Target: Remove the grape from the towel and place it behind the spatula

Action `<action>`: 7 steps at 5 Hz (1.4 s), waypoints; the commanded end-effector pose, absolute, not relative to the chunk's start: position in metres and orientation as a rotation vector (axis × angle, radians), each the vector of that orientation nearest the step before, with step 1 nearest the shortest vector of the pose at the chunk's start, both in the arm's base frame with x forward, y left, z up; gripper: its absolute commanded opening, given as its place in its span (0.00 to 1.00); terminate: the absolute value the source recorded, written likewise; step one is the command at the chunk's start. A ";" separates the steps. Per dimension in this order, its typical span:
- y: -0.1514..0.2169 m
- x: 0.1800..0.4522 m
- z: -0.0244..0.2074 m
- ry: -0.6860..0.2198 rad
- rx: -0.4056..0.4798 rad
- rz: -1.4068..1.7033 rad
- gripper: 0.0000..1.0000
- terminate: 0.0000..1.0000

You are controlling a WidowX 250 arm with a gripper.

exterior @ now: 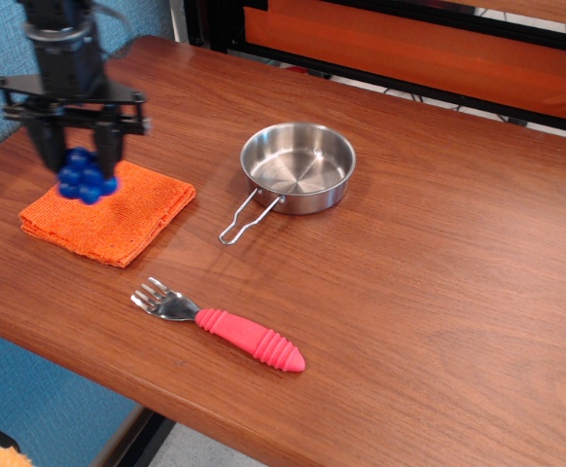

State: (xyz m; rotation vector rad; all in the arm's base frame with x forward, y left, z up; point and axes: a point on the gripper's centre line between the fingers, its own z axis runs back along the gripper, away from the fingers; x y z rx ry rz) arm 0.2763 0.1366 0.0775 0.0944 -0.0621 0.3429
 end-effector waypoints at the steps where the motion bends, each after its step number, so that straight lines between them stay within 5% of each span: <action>1: 0.050 0.273 0.104 -0.161 0.066 0.083 0.00 0.00; 4: -0.078 0.262 0.089 -0.161 -0.037 -0.299 0.00 0.00; 7: -0.135 0.279 0.062 -0.191 -0.050 -0.428 0.00 0.00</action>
